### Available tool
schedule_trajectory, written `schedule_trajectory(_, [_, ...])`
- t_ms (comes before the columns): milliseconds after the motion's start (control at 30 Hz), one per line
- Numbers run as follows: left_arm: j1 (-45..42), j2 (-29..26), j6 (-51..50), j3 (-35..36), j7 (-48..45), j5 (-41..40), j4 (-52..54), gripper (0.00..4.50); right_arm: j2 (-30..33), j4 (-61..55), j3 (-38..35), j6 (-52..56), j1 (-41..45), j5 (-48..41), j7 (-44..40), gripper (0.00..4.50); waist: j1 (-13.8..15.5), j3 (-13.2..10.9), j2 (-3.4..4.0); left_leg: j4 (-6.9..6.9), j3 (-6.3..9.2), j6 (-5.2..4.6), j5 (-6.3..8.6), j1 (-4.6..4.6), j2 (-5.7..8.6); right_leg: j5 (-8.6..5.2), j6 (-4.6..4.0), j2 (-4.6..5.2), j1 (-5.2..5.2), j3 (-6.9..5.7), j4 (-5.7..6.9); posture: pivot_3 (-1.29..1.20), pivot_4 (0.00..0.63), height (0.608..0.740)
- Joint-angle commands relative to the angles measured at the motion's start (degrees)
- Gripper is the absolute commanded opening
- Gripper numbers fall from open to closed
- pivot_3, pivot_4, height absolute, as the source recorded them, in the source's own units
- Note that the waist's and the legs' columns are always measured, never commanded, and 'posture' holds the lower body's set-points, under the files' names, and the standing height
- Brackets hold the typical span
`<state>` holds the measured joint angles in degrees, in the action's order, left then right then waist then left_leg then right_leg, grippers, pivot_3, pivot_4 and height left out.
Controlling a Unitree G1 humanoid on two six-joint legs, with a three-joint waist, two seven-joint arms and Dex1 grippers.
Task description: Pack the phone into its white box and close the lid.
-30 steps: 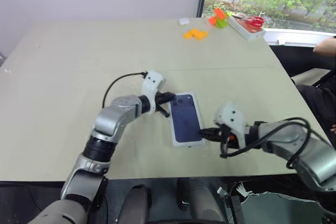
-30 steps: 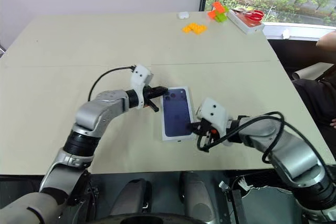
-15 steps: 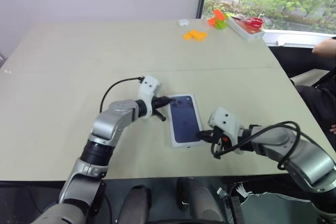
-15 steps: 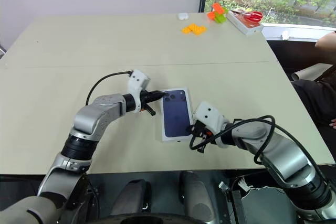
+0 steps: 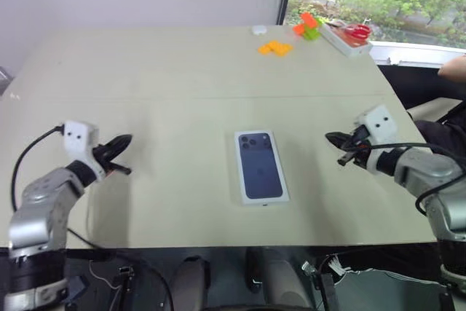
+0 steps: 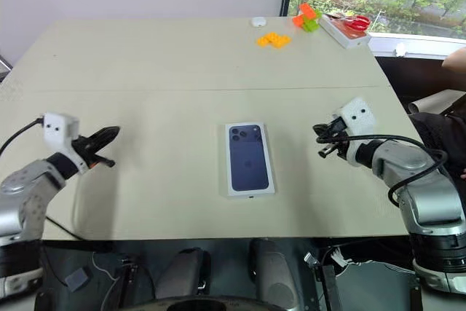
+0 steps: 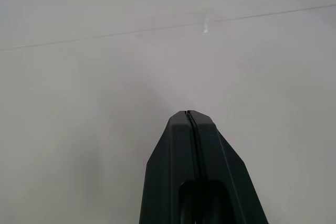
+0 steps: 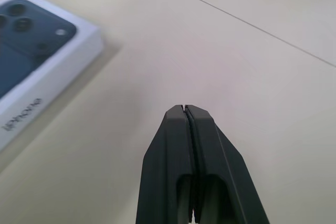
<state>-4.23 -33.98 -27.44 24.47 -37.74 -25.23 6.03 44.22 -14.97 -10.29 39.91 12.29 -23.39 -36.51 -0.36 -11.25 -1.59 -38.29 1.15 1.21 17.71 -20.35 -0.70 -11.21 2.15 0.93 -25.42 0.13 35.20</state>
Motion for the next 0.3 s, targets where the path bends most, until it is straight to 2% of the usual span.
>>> schedule_trajectory(33, [2.5,-0.8,0.6,2.6,-0.8,-2.3,4.3,0.0,-0.4,-0.2,-2.5,-2.0,0.4,-1.5,-1.4,0.04,-0.2,0.0,0.0,0.0,-0.02,0.0,0.0,-0.01,0.0,0.0,0.0,0.02,0.0,0.01,0.0,0.0,0.15,0.727])
schedule_trajectory(300, [5.8,-1.4,1.0,2.7,-0.1,-2.1,4.2,0.0,-1.8,-0.6,-0.8,-2.2,0.3,-1.3,-1.9,0.04,-0.4,0.0,0.0,0.01,-0.01,0.0,0.0,0.03,-0.07,0.0,0.0,-0.18,-0.01,0.0,0.03,0.0,0.15,0.727])
